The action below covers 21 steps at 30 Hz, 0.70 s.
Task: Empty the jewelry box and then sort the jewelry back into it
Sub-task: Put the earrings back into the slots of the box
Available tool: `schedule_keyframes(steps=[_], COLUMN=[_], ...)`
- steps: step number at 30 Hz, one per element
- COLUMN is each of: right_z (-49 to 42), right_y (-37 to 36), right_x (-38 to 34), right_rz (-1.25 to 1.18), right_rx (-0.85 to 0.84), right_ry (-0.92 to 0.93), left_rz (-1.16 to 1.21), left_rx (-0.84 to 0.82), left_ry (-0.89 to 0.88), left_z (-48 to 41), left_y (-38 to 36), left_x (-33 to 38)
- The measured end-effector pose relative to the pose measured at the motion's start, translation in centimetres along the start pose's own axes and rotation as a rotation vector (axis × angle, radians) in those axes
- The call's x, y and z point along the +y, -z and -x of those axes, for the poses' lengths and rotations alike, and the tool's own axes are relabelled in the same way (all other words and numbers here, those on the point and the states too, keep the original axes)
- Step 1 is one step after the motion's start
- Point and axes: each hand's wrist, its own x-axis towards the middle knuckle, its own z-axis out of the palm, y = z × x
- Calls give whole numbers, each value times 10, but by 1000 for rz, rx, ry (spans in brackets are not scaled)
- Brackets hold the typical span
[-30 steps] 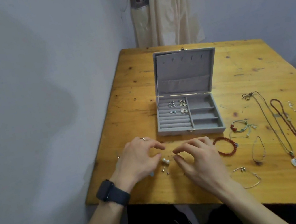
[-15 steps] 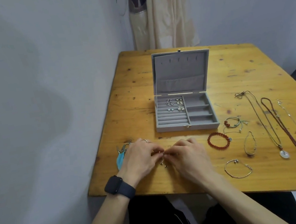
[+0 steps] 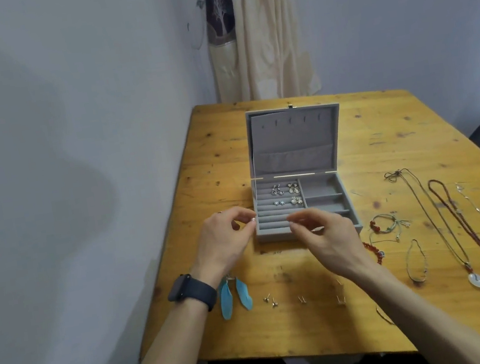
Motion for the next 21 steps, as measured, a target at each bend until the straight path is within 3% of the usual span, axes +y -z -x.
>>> schedule_keyframes(steps=[16,21], right_z=[-73,-82], right_y=[-16,-25], right_x=[25,28], right_rz=[227,285], right_rx=[18,9], right_ry=[76,97], left_rz=[-135,-326], left_rx=[-7,-74], left_ry=[30,-26], left_z=[-68,-77], left_y=[-34,-34], left_x=[-9,1])
